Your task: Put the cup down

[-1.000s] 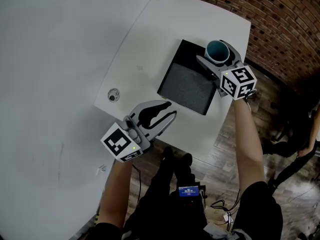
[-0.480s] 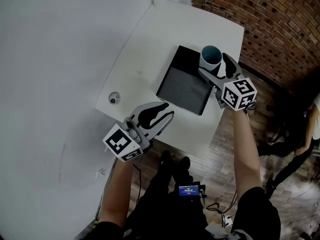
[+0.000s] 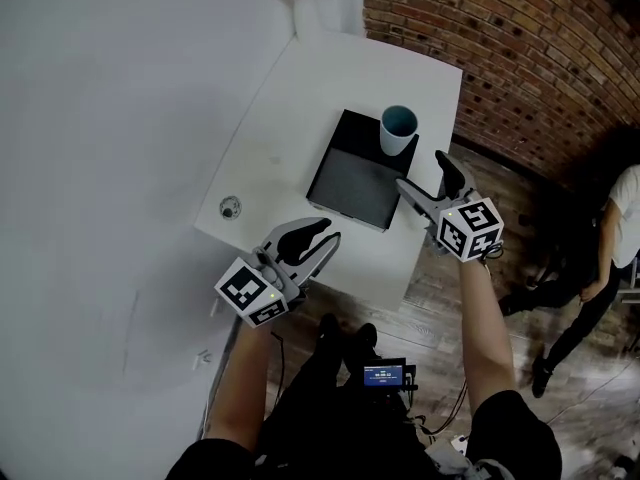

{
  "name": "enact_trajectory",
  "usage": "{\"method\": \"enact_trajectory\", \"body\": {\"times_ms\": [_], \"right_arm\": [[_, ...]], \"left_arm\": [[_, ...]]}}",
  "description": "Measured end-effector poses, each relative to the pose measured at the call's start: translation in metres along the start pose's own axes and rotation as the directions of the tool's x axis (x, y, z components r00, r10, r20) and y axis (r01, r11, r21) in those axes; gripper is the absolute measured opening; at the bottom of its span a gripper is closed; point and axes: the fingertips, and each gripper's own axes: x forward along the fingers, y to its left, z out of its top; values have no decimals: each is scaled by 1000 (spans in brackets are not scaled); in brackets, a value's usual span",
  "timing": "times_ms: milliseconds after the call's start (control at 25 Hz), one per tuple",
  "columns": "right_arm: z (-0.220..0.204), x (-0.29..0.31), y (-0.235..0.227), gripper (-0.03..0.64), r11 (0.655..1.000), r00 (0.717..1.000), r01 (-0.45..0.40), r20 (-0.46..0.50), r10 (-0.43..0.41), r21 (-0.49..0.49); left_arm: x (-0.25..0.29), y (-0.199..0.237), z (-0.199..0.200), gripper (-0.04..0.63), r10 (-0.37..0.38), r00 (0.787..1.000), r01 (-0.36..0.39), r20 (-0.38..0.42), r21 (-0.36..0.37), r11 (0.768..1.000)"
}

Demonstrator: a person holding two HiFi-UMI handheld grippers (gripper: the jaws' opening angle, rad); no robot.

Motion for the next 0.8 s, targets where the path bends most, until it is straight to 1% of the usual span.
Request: {"method": "enact_trajectory", "body": {"times_ms": [80, 160, 280, 400, 560, 800], "right_arm": [[2, -17, 8, 384, 1000, 1000, 4, 0, -4, 0], [5, -33, 15, 311, 1000, 1000, 10, 8, -10, 22], [9, -49, 30, 279, 998, 1000, 7, 13, -8, 62], [13, -67, 49, 234, 999, 1000, 10, 12, -11, 53], [18, -94, 67, 145, 999, 1000, 20, 19, -21, 43], [17, -123, 86, 67, 997, 999, 34, 20, -36, 63]], "left_arm": [[0, -10, 0, 104, -10, 1000, 10, -6, 4, 1000], [-1, -18, 1, 104, -20, 1000, 20, -13, 8, 1000], [-4, -25, 0, 104, -37, 999, 37, -24, 13, 999], [-8, -36, -4, 104, -54, 997, 56, -61, 35, 998], [-12, -49, -8, 104, -54, 996, 57, -76, 36, 998], [-18, -69, -10, 104, -82, 992, 85, -94, 35, 996]]}}
